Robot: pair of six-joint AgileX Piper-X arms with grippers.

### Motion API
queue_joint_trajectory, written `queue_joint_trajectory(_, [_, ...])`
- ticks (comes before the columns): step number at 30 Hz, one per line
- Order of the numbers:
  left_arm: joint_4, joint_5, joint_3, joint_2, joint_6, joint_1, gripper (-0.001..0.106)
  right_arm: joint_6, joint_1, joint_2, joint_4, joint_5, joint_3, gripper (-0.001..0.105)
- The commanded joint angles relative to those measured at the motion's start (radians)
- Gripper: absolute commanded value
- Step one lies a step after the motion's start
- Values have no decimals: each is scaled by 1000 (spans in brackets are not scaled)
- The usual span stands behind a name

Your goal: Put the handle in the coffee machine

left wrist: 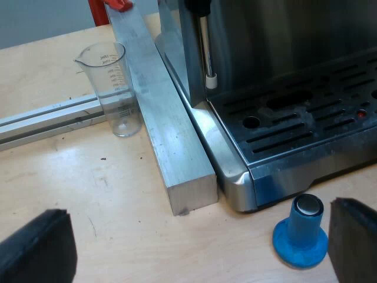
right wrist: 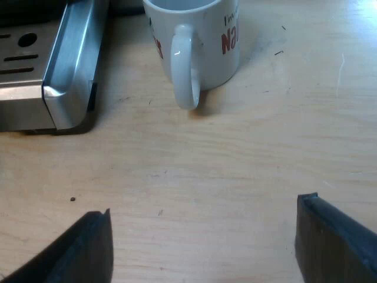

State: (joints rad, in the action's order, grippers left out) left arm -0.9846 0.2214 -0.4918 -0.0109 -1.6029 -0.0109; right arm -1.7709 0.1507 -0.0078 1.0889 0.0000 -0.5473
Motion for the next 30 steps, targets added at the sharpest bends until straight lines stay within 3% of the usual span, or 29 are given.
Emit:
queue_joint_trajectory(1, [7,-2,-3,-139,-1,0,87,0,0,-45,-7,0,-6,66])
queue_joint_trajectory(30, [47,0,-3,-139,-14,-16,87,3,0,-45,-7,0,-6,66])
